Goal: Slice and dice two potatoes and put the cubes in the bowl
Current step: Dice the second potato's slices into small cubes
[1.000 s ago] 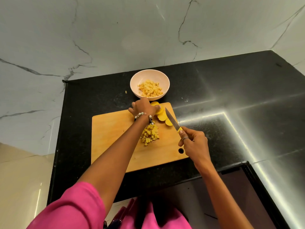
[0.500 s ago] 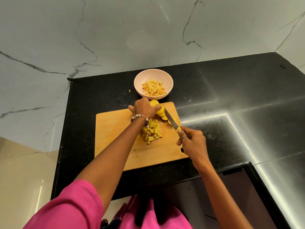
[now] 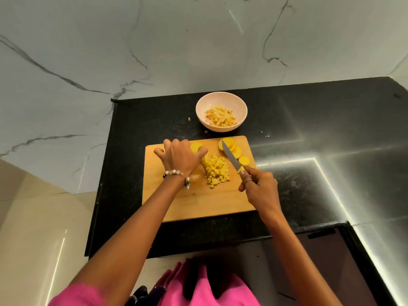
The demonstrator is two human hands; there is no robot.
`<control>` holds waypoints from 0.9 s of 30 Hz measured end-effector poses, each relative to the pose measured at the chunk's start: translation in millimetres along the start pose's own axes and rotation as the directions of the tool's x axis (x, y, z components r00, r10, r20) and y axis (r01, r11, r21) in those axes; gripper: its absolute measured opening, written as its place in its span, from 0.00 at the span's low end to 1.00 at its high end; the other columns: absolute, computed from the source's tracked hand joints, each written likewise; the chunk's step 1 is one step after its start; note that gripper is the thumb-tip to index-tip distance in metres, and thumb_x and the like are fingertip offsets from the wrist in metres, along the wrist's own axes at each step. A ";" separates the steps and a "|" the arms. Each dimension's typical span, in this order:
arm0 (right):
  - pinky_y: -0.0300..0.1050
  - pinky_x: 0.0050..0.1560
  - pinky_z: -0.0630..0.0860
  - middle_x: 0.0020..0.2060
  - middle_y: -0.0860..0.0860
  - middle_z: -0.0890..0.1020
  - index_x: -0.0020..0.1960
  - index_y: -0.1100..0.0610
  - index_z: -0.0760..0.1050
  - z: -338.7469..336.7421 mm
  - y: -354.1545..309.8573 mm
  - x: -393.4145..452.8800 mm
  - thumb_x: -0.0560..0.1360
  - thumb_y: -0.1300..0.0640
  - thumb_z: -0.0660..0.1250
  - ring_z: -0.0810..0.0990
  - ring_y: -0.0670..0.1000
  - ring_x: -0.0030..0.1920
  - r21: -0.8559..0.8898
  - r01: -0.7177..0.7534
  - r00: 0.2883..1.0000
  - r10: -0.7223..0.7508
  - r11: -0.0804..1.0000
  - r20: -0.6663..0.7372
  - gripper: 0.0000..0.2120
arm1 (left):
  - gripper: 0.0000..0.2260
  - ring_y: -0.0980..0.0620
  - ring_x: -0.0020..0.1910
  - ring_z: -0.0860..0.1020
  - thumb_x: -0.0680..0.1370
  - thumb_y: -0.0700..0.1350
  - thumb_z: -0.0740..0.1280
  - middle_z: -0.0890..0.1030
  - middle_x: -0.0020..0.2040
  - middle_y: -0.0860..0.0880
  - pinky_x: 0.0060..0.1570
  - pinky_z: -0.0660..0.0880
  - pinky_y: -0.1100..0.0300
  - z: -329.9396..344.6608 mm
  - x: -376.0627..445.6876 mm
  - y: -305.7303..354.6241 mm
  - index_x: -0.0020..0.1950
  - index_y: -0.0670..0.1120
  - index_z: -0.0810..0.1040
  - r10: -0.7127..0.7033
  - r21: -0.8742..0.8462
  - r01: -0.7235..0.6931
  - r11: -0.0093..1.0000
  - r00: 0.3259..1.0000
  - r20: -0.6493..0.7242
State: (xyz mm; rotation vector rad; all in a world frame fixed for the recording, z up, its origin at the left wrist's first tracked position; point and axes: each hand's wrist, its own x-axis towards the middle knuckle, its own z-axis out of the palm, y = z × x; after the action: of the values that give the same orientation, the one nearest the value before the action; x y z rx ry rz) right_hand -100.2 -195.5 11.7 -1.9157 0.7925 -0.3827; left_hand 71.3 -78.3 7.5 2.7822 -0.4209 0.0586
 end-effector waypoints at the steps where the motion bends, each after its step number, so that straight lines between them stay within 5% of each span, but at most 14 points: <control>1: 0.31 0.28 0.66 0.28 0.51 0.80 0.62 0.51 0.78 4.6 -3.9 -2.4 0.79 0.54 0.63 0.71 0.39 0.23 -0.024 0.029 0.999 -0.029 0.999 0.015 0.13 | 0.24 0.46 0.52 0.71 0.72 0.65 0.59 0.77 0.40 0.48 0.49 0.58 0.48 -1.6 -10.9 -7.2 0.41 0.46 0.81 0.004 0.085 -0.004 0.996 1.000 -0.010; 4: 0.31 0.29 0.66 0.30 0.51 0.80 0.62 0.55 0.78 22.9 -11.9 -10.0 0.79 0.56 0.62 0.74 0.38 0.27 -0.077 0.092 0.994 -0.088 0.993 0.057 0.13 | 0.25 0.47 0.50 0.71 0.74 0.65 0.57 0.76 0.39 0.48 0.53 0.59 0.46 0.3 -39.2 -23.2 0.38 0.45 0.80 -0.016 0.219 0.020 0.976 1.000 -0.023; 6: 0.40 0.34 0.71 0.35 0.54 0.83 0.64 0.57 0.76 37.0 -15.1 -17.0 0.79 0.56 0.62 0.75 0.42 0.31 -0.106 0.129 0.989 -0.121 0.986 0.085 0.15 | 0.26 0.46 0.53 0.71 0.74 0.66 0.57 0.79 0.44 0.47 0.56 0.60 0.44 3.1 -51.6 -29.3 0.40 0.45 0.80 -0.049 0.254 0.048 0.966 0.999 -0.003; 10: 0.52 0.41 0.75 0.43 0.58 0.84 0.64 0.61 0.75 60.3 -16.9 -33.3 0.79 0.60 0.62 0.81 0.57 0.42 -0.186 0.268 0.960 -0.246 0.945 0.134 0.15 | 0.30 0.46 0.57 0.70 0.72 0.71 0.55 0.78 0.53 0.47 0.56 0.60 0.45 5.6 -62.9 -41.1 0.52 0.47 0.79 -0.034 0.310 0.016 0.951 0.998 0.050; 14: 0.52 0.43 0.72 0.47 0.62 0.82 0.69 0.64 0.68 74.7 -13.3 -43.0 0.79 0.60 0.60 0.79 0.61 0.47 -0.320 0.300 0.949 -0.248 0.899 0.194 0.19 | 0.28 0.48 0.62 0.65 0.73 0.65 0.62 0.69 0.65 0.51 0.55 0.61 0.50 1.7 -54.1 -61.0 0.70 0.56 0.67 0.109 0.107 -0.128 0.986 0.980 0.168; 19: 0.51 0.45 0.71 0.52 0.63 0.80 0.70 0.66 0.65 82.4 -14.5 -51.1 0.79 0.62 0.58 0.77 0.63 0.50 -0.367 0.315 0.943 -0.244 0.875 0.228 0.20 | 0.27 0.52 0.66 0.62 0.76 0.58 0.64 0.64 0.71 0.59 0.56 0.59 0.53 4.6 -45.6 -76.5 0.73 0.60 0.60 0.244 -0.007 -0.251 0.968 0.936 0.255; 27: 0.51 0.48 0.69 0.57 0.62 0.75 0.75 0.63 0.56 93.1 -14.7 -56.3 0.80 0.62 0.54 0.74 0.62 0.53 -0.495 0.329 0.930 -0.185 0.804 0.317 0.24 | 0.34 0.53 0.67 0.64 0.72 0.57 0.69 0.71 0.67 0.60 0.54 0.56 0.56 12.9 -46.8 -78.7 0.74 0.59 0.58 0.146 -0.202 -0.108 0.974 0.972 0.184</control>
State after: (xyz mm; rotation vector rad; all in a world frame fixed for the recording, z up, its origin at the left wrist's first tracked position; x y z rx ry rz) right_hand -83.1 -90.2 -14.1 -2.5630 0.4900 -0.0620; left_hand 49.7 1.8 -33.3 2.5780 -0.6204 -0.2193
